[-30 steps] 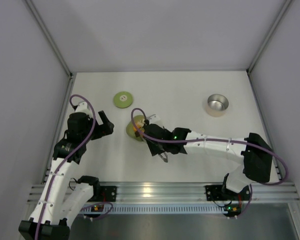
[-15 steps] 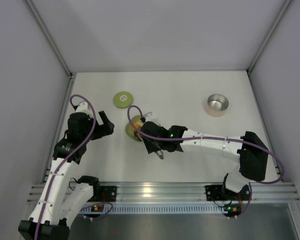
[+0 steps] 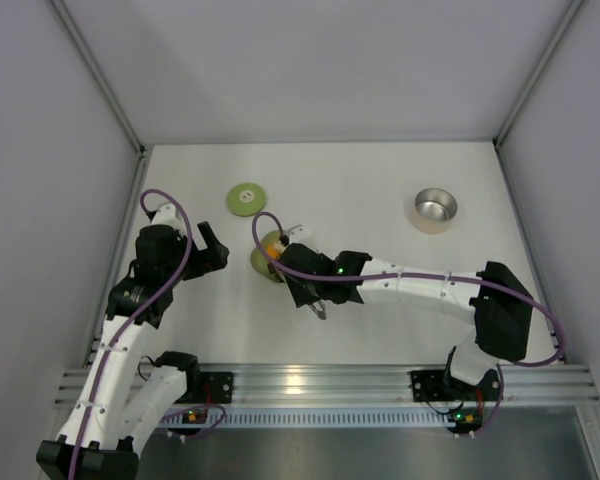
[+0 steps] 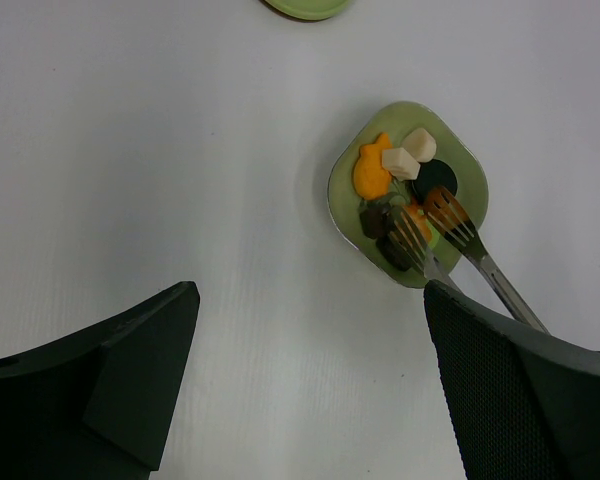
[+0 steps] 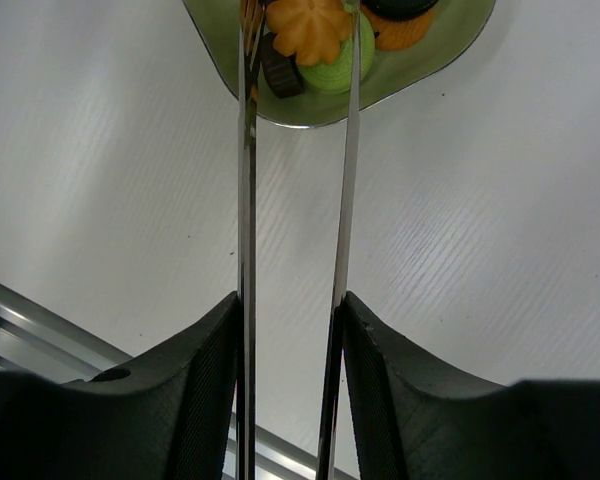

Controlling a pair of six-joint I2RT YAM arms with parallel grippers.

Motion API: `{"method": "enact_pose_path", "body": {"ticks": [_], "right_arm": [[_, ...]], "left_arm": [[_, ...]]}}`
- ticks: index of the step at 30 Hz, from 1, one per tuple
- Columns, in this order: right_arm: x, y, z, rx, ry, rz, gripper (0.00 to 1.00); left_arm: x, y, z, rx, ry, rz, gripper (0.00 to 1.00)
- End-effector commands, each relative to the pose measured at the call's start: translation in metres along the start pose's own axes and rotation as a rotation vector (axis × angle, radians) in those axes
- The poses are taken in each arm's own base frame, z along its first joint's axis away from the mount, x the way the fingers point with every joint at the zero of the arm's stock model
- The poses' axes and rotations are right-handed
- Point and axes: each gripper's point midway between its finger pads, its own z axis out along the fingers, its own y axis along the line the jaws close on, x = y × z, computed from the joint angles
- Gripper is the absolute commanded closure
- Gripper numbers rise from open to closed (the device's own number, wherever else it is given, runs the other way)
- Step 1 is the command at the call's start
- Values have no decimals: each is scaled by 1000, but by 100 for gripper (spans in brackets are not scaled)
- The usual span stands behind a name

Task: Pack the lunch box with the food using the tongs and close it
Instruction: Pick up the fake food from the plate.

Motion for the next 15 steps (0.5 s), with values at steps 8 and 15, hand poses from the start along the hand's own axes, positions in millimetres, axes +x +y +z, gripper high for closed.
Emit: {"method": "enact_pose_path", "body": {"ticks": [8,15], "right_arm": [[-26,18,-20,-47,-70,2,73],[-36,9,-32,-24,-99,7,76]], "left_arm": [[-5,-3,2,7,-20,6,1],[-5,-2,2,6,-18,6,1]]}}
